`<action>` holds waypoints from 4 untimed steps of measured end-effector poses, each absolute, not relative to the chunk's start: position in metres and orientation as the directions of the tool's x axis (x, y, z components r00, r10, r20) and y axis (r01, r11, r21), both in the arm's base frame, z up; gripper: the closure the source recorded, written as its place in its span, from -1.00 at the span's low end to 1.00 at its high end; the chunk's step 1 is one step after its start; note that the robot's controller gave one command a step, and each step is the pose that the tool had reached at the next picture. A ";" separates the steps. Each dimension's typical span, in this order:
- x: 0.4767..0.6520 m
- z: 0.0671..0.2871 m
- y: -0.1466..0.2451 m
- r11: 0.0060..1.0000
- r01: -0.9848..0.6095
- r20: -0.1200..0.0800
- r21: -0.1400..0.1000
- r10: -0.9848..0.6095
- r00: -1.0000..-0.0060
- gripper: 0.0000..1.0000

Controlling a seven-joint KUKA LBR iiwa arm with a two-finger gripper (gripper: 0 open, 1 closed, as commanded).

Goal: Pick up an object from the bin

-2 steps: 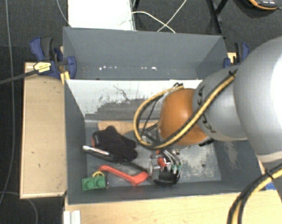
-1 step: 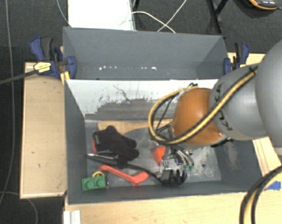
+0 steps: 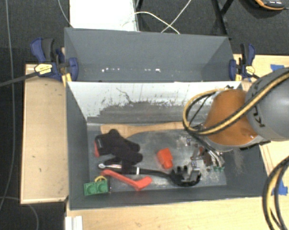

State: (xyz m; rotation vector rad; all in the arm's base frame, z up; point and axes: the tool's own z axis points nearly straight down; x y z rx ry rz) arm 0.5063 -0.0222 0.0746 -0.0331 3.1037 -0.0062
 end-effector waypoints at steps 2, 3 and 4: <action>0.487 0.070 0.040 0.998 0.065 -0.036 0.000 0.065 -0.997 -1.00; 0.504 0.083 0.053 1.000 0.001 -0.035 0.005 0.001 -0.999 1.00; 0.504 0.083 0.053 1.000 0.000 -0.035 0.005 0.000 -0.999 1.00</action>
Offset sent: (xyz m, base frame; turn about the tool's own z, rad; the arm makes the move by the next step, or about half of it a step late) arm -0.0196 0.0630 -0.0046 0.0880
